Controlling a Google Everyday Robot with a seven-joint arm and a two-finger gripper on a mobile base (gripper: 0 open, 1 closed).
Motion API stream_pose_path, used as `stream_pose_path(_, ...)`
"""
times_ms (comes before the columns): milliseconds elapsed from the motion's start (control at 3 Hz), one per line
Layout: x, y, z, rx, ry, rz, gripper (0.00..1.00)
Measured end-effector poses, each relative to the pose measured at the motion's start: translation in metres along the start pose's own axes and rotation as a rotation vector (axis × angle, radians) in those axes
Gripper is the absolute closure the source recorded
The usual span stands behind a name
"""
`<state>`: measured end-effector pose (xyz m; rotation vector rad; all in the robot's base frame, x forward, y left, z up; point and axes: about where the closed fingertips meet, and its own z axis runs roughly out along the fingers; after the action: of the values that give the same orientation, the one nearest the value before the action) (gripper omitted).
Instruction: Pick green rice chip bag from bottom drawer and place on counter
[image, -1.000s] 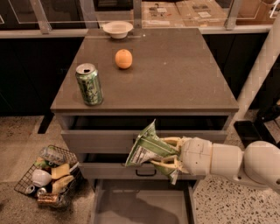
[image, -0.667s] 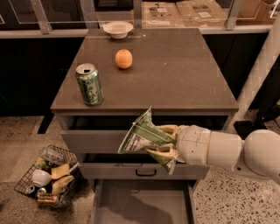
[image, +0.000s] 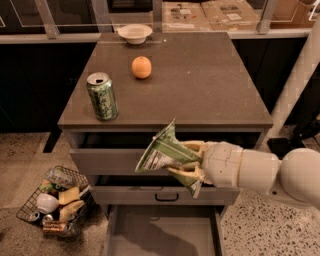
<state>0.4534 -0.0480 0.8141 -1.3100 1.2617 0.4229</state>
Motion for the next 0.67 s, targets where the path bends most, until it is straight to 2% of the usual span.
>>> stream_pose_path(333,-0.012,-0.028,-0.017,0.071,0.008,0.016,1.0)
stream_pose_path(667,-0.022,-0.063,-0.039,0.118,0.031,0.047,1.0)
